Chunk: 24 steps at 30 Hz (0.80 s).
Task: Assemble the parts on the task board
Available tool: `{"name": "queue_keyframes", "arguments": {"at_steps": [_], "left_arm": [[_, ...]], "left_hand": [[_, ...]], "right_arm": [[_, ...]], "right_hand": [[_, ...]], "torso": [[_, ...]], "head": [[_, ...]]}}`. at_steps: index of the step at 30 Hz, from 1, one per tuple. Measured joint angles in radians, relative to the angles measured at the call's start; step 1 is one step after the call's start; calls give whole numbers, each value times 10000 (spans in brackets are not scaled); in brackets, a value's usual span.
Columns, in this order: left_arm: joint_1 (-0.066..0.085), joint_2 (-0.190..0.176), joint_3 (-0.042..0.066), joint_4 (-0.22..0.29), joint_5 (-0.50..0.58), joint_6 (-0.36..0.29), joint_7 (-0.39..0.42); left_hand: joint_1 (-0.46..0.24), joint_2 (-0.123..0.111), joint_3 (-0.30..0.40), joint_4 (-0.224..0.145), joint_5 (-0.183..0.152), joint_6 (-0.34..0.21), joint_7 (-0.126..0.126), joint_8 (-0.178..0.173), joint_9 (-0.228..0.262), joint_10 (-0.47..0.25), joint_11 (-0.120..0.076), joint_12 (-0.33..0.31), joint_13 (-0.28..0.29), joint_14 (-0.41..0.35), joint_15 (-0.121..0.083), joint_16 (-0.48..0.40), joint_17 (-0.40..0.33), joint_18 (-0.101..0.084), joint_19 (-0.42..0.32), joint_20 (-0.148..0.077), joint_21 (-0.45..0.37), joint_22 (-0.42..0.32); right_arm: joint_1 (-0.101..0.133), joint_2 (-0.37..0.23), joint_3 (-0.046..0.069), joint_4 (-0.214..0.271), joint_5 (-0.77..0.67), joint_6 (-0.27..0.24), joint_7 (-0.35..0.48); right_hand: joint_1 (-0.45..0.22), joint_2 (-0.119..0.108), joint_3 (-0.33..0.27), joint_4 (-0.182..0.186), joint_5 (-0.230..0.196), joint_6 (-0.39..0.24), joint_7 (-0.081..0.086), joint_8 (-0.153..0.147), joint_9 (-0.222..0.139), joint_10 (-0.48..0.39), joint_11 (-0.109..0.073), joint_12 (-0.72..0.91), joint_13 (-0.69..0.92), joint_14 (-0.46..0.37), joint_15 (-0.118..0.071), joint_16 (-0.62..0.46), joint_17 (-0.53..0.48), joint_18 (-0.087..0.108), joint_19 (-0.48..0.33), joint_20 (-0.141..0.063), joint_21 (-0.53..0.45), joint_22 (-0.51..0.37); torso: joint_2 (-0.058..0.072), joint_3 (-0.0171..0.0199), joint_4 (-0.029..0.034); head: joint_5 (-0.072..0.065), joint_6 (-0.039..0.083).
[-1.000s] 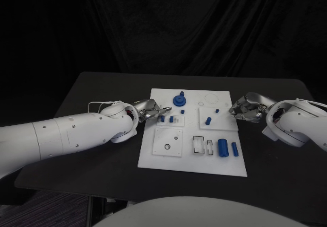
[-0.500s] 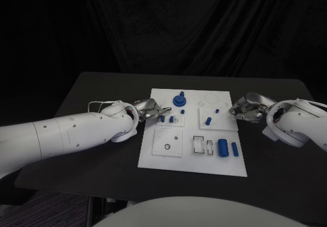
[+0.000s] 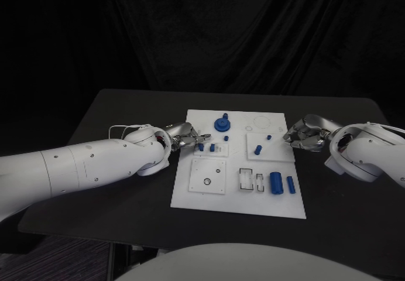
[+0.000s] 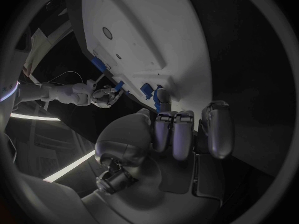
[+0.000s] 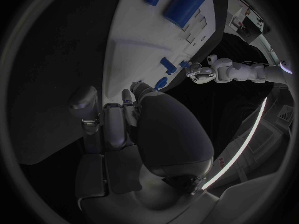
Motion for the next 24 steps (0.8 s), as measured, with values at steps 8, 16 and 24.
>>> {"name": "queue_keyframes", "arguments": {"at_steps": [8,16,24], "left_arm": [[0,15,0,-18,0,128,-9],[0,11,1,-14,0,255,-31],[0,2,4,7,0,334,-60]], "left_hand": [[1253,-344,350,-14,1055,-106,-106,98,0,-4,3,0,7,0,0,0,0,-1,0,0,-1,0],[1971,-754,805,-28,1526,-140,-141,195,0,17,-17,1,28,0,0,0,-1,0,0,0,35,-1],[2198,-956,1086,-26,1667,-140,-141,242,0,17,-17,2,19,0,-1,0,-2,0,0,0,35,-2]], "right_arm": [[-4,-5,3,0,5,7,1],[-7,-9,-1,0,7,13,1],[-9,-9,0,-1,8,18,1]], "right_hand": [[0,0,0,0,0,0,0,0,0,0,0,2,-5,0,0,0,0,1,0,0,0,6],[1,0,0,0,0,0,0,0,0,0,0,2,-12,0,0,-39,-12,1,0,0,-39,4],[1,-1,0,0,0,0,0,0,0,0,0,3,-21,0,0,-39,-11,0,0,0,-39,4]], "torso": [[0,0,-4],[0,7,0],[1,7,5]], "head": [[-1,0],[-7,0],[11,0]]}}
